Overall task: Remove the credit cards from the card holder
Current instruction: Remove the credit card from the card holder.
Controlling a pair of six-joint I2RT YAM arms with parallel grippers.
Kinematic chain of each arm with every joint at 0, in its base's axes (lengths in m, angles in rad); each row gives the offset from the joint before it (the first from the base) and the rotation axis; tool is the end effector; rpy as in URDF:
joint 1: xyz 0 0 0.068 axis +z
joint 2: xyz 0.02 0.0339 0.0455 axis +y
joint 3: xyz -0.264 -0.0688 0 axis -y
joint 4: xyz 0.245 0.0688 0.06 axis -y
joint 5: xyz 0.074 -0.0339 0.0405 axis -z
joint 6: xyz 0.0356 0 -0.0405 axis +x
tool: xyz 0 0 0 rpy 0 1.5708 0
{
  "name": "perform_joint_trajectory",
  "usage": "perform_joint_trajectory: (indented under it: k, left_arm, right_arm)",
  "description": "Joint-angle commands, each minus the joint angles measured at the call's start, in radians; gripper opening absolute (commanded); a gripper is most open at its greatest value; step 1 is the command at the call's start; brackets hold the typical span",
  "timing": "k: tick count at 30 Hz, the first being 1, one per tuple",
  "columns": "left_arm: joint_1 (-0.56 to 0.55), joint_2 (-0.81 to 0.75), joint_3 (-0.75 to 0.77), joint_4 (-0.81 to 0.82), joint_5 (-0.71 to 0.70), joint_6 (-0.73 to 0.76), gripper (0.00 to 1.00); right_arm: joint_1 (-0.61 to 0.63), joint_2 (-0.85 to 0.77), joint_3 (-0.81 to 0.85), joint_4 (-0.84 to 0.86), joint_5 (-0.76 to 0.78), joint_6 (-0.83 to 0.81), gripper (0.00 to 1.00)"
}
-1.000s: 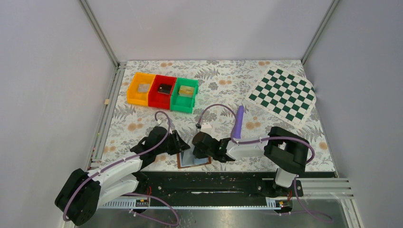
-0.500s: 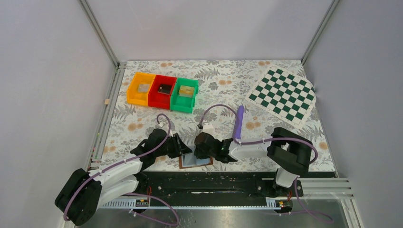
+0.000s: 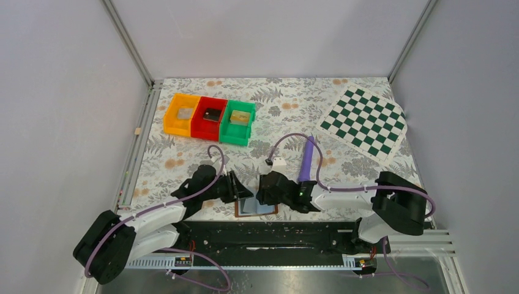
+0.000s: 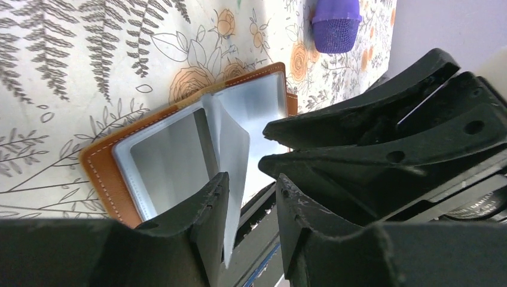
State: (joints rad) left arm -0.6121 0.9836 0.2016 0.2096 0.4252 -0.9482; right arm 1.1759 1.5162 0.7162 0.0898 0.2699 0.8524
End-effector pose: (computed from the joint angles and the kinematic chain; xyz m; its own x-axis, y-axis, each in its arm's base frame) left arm 0.1383 -0.1150 0.1456 -0.9143 -0.2623 -0.3087 0.1106 0.5714 -0.8132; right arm 0.1247 0.2746 0.1725 -0.7763 0.0235 -0.6299 -0.3455 0.8199 0.4564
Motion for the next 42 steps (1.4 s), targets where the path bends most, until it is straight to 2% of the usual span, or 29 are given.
perform_joint_trajectory:
  k: [1, 8, 13, 17, 21, 28, 31, 38, 42]
  left_arm:
    - [-0.021, 0.058, 0.02, 0.145, 0.064, -0.026, 0.35]
    - [-0.082, 0.095, 0.044, 0.193, 0.057, -0.04, 0.34]
    - [-0.123, 0.168, 0.095, 0.202, 0.03, -0.03, 0.34]
    - [-0.134, 0.275, 0.114, 0.255, 0.038, -0.027, 0.34]
    - [-0.134, 0.344, 0.126, 0.272, 0.031, -0.02, 0.33]
    - [-0.134, 0.319, 0.174, 0.221, 0.006, -0.018, 0.33]
    - [-0.132, 0.256, 0.199, 0.121, -0.036, -0.009, 0.33]
    - [-0.102, 0.083, 0.295, -0.31, -0.273, 0.062, 0.33]
    - [-0.084, 0.014, 0.267, -0.429, -0.347, 0.046, 0.31]
  right_arm:
    - [-0.005, -0.073, -0.031, -0.014, 0.07, 0.0, 0.43]
    - [-0.005, -0.259, -0.126, -0.016, 0.157, -0.017, 0.42]
    - [-0.005, -0.372, -0.189, 0.058, 0.13, -0.049, 0.4]
    - [-0.005, -0.379, -0.206, 0.112, 0.047, -0.072, 0.38]
    - [0.0, -0.362, -0.23, 0.235, -0.072, -0.087, 0.32]
    - [0.04, -0.267, -0.191, 0.329, -0.158, -0.065, 0.28]
    - [0.047, -0.225, -0.19, 0.347, -0.156, -0.043, 0.27]
    - [0.044, -0.085, -0.117, 0.334, -0.161, -0.031, 0.28]
    - [0.032, -0.001, -0.068, 0.309, -0.157, -0.014, 0.3]
